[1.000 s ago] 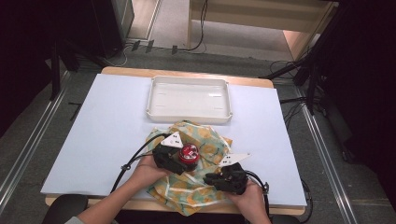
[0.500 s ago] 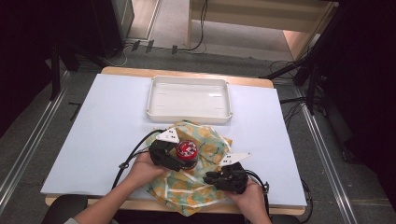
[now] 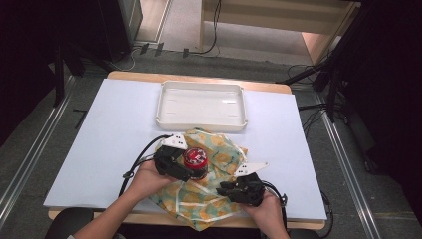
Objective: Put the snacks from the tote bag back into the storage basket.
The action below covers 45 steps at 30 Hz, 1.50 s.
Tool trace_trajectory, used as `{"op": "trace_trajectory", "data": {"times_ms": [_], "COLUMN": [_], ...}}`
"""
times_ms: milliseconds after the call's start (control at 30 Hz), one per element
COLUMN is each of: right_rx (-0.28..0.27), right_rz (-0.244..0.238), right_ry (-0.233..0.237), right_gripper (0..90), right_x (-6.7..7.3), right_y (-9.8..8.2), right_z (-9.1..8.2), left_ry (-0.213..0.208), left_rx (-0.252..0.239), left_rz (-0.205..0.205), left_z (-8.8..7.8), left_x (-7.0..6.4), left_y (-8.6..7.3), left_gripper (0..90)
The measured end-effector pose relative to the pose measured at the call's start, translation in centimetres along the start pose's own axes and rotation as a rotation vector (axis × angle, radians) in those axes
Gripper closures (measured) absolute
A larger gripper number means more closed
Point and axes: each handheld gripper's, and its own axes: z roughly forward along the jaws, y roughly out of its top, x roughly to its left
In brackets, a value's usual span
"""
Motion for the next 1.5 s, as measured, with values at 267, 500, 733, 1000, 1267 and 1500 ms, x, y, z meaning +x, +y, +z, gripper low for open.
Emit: {"op": "trace_trajectory", "data": {"times_ms": [267, 500, 733, 1000, 1267, 1500], "right_rx": [-0.008, -0.031, -0.049, -0.065, -0.065, -0.073], "right_rz": [-0.007, -0.008, -0.009, -0.016, -0.02, -0.019], "right_ry": [-0.001, -0.005, -0.004, 0.0, 0.004, 0.015], "right_gripper": [66.9, 63.7, 59.9, 55.4, 54.3, 53.4], "right_x": [-0.1, -0.2, -0.2, -0.3, -0.4, -0.4], "right_y": [0.1, 0.3, 0.5, 0.8, 1.0, 1.1], "right_z": [-0.1, -0.4, -0.5, -0.5, -0.4, -0.4], "left_ry": [0.019, 0.025, 0.035, 0.052, 0.085, 0.104], "left_rx": [0.013, 0.027, 0.03, 0.034, 0.038, 0.027], "left_rz": [-0.009, -0.022, -0.022, -0.021, -0.028, -0.034], "left_z": [-1.0, -1.7, -2.7, -3.7, -4.8, -6.0], "left_x": [-0.2, -0.2, -0.3, -0.2, 0.2, 0.7], "left_y": [0.2, 0.2, 0.3, 0.3, 0.5, 1.0], "left_gripper": [25.9, 25.8, 25.8, 25.9, 25.9, 25.8]}}
